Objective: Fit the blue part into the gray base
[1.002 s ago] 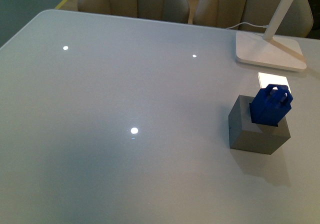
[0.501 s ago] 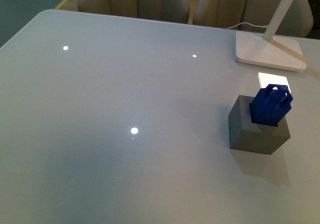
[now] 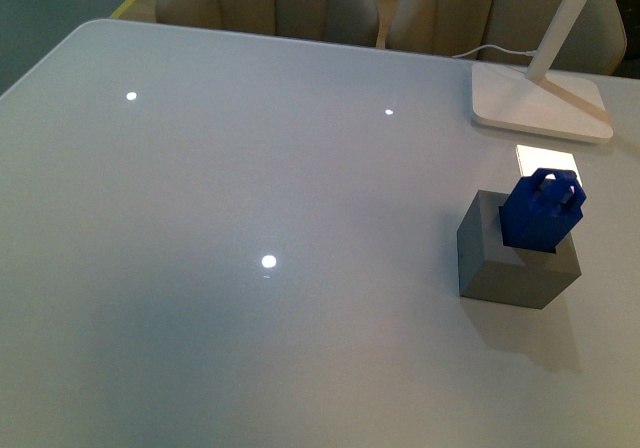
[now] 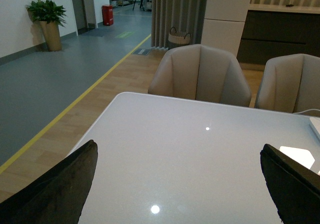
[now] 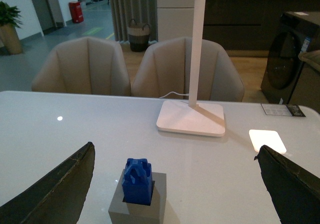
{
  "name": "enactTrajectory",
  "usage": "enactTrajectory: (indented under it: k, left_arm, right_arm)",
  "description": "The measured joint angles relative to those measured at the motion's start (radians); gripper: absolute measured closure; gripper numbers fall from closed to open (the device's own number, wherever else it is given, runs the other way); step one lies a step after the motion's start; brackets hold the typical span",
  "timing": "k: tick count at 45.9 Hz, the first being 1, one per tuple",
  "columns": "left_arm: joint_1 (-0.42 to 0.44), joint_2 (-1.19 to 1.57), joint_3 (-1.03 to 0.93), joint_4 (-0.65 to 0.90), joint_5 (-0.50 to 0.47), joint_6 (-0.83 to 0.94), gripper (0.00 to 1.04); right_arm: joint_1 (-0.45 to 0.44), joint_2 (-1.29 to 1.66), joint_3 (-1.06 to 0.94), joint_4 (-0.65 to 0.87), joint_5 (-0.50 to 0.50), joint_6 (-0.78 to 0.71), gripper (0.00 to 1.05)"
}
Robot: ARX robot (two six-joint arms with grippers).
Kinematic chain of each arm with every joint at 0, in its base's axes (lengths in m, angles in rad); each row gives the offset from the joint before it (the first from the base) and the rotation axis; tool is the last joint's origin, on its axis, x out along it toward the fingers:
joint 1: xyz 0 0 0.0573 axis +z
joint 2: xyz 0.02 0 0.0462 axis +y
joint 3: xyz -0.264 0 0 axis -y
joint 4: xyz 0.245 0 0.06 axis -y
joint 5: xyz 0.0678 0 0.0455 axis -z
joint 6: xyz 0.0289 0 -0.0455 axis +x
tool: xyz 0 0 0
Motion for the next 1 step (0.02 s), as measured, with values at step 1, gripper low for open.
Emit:
enactTrajectory:
  k: [1]
  left_arm:
    - [0.0,0.0,0.0,0.0,0.0,0.0,0.07]
  right_arm:
    - [0.0,0.0,0.0,0.0,0.0,0.0,0.09]
